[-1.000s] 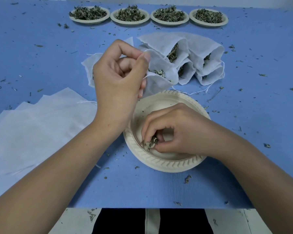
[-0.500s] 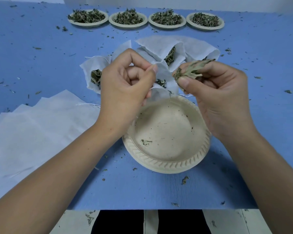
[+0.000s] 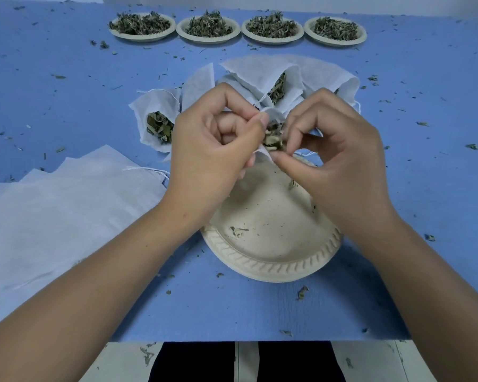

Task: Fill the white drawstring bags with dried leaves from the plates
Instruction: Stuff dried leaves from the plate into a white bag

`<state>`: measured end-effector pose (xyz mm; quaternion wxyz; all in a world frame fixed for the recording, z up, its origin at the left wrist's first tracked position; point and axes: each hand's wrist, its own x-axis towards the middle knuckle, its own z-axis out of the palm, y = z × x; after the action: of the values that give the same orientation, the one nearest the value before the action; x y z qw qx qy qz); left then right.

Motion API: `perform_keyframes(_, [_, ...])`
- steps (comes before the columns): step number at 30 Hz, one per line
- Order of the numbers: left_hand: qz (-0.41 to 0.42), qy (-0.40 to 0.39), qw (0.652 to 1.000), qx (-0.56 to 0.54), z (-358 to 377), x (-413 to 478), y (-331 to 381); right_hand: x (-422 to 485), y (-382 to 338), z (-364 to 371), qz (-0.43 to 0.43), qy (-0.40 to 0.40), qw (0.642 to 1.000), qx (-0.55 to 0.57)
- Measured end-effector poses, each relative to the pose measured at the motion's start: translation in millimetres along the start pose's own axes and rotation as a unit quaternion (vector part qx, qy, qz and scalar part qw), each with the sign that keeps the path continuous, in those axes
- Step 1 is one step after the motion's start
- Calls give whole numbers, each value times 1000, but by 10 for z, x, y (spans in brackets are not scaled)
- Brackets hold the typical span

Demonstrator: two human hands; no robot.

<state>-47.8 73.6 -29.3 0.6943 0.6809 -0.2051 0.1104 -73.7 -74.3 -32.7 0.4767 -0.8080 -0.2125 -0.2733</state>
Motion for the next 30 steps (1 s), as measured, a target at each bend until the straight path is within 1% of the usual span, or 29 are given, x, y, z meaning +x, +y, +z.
perform_keyframes(3, [2, -22, 1000, -8, 14, -25, 1, -17, 11, 28, -19, 12, 999, -37])
perform_keyframes(6, [1, -43, 999, -13, 28, -45, 0, -9, 32, 33, -35, -11, 994, -103])
perform_keyframes(8, [-3, -30, 999, -15, 22, -36, 2, 1, 35, 5, -39, -23, 995, -92])
perform_keyframes(10, [-5, -4, 1000, -13, 7, -20, 10, 7, 23, -23, -51, -14, 997, -64])
perform_keyframes(13, [-12, 24, 1000, -14, -7, -4, 11, 11, -2, -53, -88, -2, 995, -37])
perform_keyframes(15, [-15, 30, 999, -21, -10, 2, 12, 5, -9, -54, -113, -21, 993, -28])
perform_keyframes(18, [-14, 27, 999, -22, -13, 5, 14, 8, 0, -31, -99, -40, 994, -15])
perform_keyframes(21, [-11, 18, 1000, -20, -12, 3, 14, -2, -4, -3, -78, -8, 996, 32])
perform_keyframes(23, [-15, 11, 1000, -20, -7, -2, 23, -12, -4, -2, -41, 15, 996, 72])
perform_keyframes(24, [-17, 2, 1000, -23, -5, -8, 29, -20, -6, 5, -28, 29, 996, 74])
perform_keyframes(25, [-16, -13, 999, -28, -4, -15, 35, -28, -3, 16, -27, 41, 997, 52])
perform_keyframes(27, [-6, -44, 998, -35, -3, -32, 42, -44, 14, 55, -54, 48, 996, -50])
perform_keyframes(28, [-4, -54, 998, -35, -3, -37, 41, -50, 23, 71, -69, 41, 991, -103])
perform_keyframes(29, [-5, -56, 998, -35, 0, -39, 37, -47, 31, 67, -75, 28, 988, -134])
perform_keyframes(30, [-9, -50, 998, -35, 2, -34, 32, -32, 32, 37, -67, 11, 988, -136])
